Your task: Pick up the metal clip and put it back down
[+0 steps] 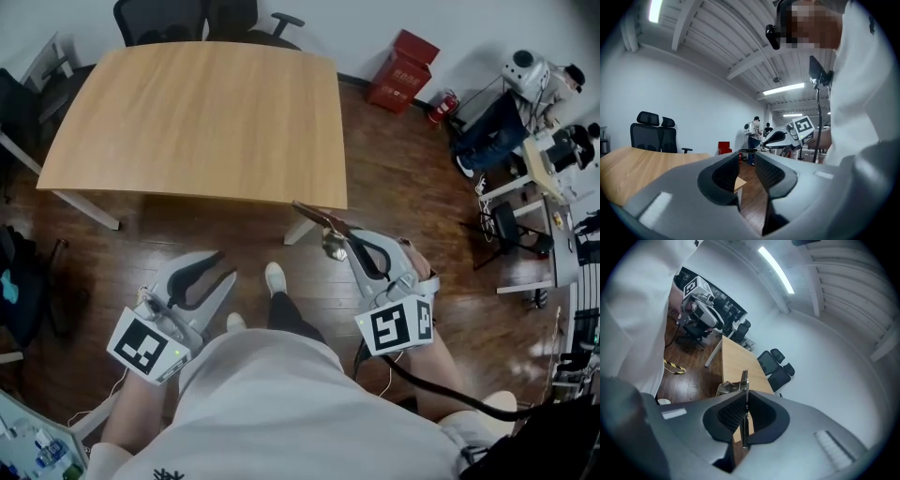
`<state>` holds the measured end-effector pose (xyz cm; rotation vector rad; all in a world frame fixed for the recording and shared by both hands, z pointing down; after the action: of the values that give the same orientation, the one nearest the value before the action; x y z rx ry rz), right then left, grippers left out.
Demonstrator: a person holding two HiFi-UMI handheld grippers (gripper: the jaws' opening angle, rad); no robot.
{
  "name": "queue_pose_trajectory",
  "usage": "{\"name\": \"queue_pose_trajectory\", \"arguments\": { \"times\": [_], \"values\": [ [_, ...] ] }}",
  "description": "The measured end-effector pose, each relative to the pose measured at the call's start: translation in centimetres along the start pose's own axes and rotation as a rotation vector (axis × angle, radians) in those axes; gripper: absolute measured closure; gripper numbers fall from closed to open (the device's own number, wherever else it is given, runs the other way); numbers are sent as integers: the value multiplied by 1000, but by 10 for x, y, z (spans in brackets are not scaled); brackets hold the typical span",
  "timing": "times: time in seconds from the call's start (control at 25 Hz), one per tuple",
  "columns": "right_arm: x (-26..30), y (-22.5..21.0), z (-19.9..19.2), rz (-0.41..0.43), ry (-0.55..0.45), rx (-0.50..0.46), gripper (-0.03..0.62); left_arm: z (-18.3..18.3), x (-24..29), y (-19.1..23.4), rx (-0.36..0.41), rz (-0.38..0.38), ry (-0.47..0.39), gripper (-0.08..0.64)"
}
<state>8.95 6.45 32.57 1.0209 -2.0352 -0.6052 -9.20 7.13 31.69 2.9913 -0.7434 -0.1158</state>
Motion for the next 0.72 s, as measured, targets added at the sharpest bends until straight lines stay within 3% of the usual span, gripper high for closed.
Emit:
{"name": "queue_pose_trajectory", "arguments": {
  "times": [0.2,0.36,0.72],
  "values": [
    [11,-6,-6,9,-10,2,584,0,0,0,-2,11,18,453],
    [40,-15,-21,29,-21,-11,584,-1,-2,12,-5,63,28,453],
    [136,-45,-97,81,-20,-65,584,6,18,47,12,206,38,453]
  ]
}}
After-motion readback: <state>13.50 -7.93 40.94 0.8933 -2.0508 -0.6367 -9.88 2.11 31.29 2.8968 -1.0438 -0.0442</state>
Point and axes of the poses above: the fingertips, and each gripper's own axes: x forward along the fingers, y to its left, z out of its top, the point moved 1 cm from there along -x, backward along the fingers, and after that the axes turned 7 degrees about -y, right-handed, at the moved point
